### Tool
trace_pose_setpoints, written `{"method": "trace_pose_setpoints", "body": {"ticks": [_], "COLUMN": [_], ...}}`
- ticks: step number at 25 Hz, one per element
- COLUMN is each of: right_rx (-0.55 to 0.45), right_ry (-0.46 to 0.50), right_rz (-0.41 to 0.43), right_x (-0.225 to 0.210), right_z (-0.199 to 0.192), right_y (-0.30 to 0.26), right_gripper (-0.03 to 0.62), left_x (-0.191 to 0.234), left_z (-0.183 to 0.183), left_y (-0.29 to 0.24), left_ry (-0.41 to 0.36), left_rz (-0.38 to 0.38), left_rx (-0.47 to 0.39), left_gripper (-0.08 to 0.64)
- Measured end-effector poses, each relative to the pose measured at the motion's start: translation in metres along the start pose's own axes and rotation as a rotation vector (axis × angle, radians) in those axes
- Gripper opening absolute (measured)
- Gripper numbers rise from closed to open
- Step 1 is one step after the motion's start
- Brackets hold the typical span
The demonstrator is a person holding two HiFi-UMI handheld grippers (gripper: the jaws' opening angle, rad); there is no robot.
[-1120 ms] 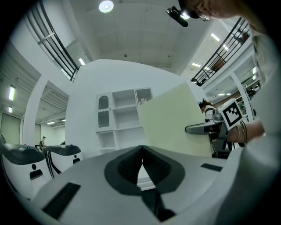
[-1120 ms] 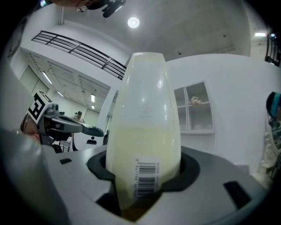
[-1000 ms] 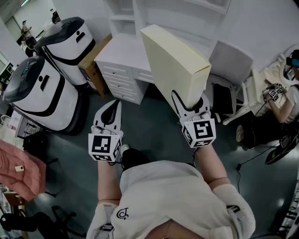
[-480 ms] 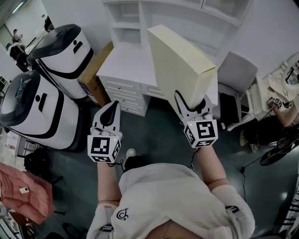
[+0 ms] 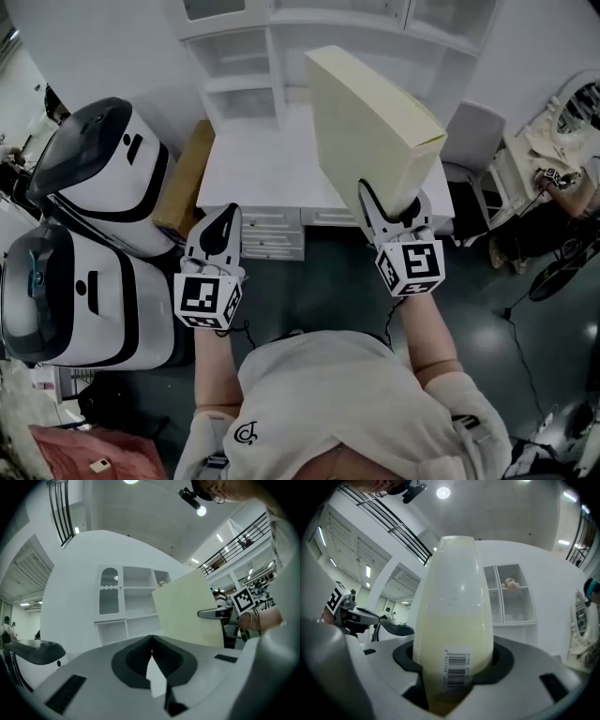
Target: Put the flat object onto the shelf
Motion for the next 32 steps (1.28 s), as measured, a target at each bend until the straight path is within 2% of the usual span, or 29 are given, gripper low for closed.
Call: {"method": "trace_pose_setpoints", "body": {"ticks": [7,15,19,24,28,32], "right_rx": [0.055,0.063,0.063,0.055,0.106,0.126], "right_ry": [0.081,0.265,0.389,0.570,0.698,0.866], "right_rz": [-0.103,-0.149,-0.154,-0.163,-0.154,-0.128], "right_x": [-0.001,-0.040,-0.064,-0.096,-0.121,-0.134], "right_z": [0.013,0.029,0.050,0.068,0.060,0.055], "right_y": [-0.050,-0.114,-0.154,-0.203,-0.236,-0.274], "right_gripper": [0.265,0.264,0.272,0.275,0.276,0.276], "left_x": [0.057,0.070,0.070,0.074,0.065,0.064], "left_z": [0.001,0.005,0.020,0.046,0.053,0.052], "left_y": [-0.038,-0.107,-0.134,-0.170,-0.195,-0.217], "left_ry": [0.032,0.022,0.013,-0.009,-0.047,-0.052], "left_rz": [-0.088,-0.152,-0.197,-0.185,-0.194,-0.178], "left_rx": [0.032,0.027,0.007,-0.050,-0.071,-0.082], "left_gripper": [0.012,0.012,0.012,0.012,0.012,0.012]}}
Point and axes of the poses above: the fingertips, and each gripper's own axes: y backward along the fingers, x to its left, z out of its top, the point moved 5 cm from there along y, backward along the fingers, and after that the axes turned 14 degrees about y, right-handed, at the moved point
